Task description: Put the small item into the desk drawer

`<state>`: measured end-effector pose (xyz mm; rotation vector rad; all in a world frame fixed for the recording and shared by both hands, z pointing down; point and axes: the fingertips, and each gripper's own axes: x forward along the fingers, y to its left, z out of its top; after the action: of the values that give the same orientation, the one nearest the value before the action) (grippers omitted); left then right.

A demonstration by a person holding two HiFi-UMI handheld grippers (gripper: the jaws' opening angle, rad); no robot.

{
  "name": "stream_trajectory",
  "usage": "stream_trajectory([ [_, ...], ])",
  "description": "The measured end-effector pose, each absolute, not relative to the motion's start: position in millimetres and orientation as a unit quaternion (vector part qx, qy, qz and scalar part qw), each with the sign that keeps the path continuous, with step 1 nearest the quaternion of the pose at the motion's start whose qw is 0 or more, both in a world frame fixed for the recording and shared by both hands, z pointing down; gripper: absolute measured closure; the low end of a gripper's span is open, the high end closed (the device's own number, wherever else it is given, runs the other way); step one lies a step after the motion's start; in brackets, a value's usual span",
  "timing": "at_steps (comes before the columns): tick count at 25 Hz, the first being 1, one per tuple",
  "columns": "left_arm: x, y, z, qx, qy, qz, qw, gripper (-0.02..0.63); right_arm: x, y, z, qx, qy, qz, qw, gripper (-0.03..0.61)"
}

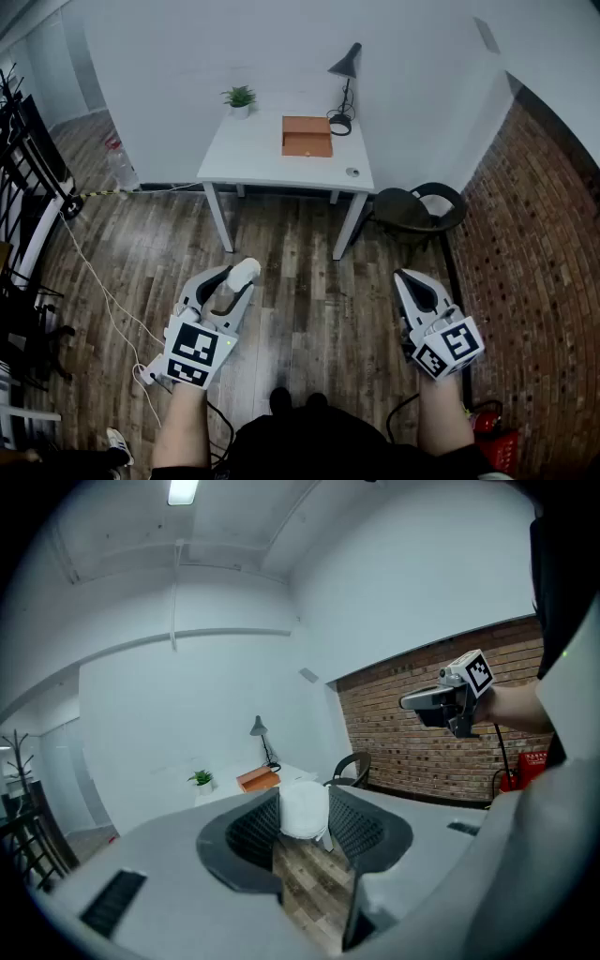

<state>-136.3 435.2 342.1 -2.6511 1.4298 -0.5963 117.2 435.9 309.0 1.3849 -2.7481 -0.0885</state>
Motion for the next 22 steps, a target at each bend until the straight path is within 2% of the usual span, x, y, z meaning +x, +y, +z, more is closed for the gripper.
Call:
stream_trajectory([
  [10,-115,447,339,-0.866,0.463,-0.188,0.031,0.446,137,447,317,0.452,-0.892,-0.005,0.014,0.575],
  [22,-79,447,336,-0.862,0.473,-0.182,0.024,0.446,168,457,330,0.446,-0.893,-0.023,0.047,0.575],
])
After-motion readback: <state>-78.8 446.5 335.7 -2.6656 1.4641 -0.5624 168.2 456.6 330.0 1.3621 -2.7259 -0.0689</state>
